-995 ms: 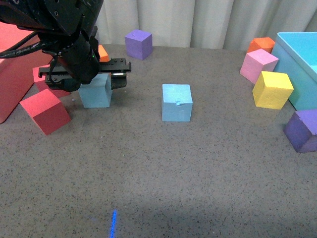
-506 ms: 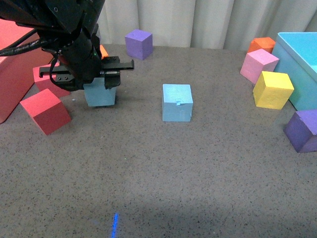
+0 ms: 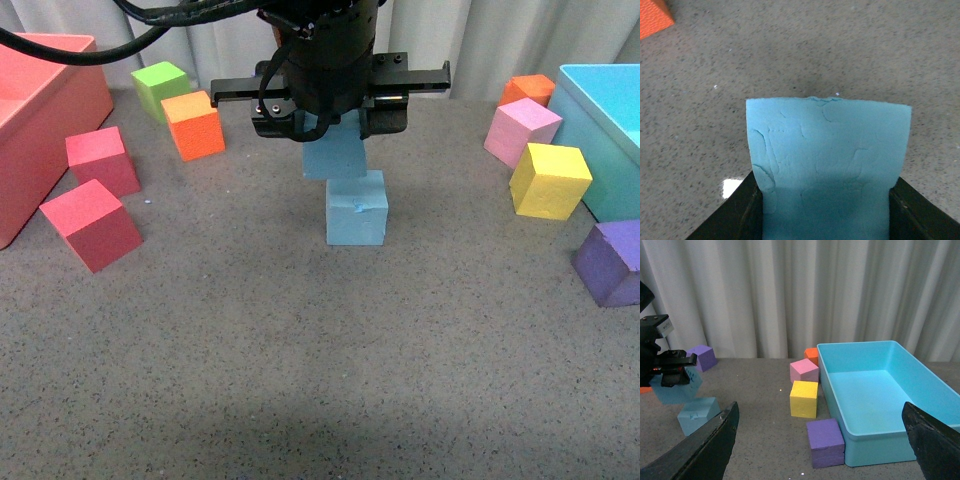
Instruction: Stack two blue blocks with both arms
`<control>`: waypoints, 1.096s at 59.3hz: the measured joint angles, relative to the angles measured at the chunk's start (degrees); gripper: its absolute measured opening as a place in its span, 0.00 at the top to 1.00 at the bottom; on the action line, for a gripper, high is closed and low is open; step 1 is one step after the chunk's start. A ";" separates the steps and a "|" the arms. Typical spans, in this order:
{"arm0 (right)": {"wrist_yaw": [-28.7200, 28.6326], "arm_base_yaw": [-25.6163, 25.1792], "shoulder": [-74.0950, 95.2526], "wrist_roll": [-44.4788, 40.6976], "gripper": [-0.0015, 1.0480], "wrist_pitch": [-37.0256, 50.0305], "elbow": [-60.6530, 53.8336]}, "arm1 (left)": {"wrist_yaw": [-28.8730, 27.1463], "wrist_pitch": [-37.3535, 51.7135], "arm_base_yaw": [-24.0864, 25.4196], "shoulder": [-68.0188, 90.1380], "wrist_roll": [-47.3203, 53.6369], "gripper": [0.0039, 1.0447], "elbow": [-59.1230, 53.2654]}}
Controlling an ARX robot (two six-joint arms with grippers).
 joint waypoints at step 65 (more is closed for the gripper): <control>-0.07 0.00 0.00 -0.02 0.09 -0.04 0.00 | -0.20 -3.50 -2.51 4.35 0.22 0.05 5.27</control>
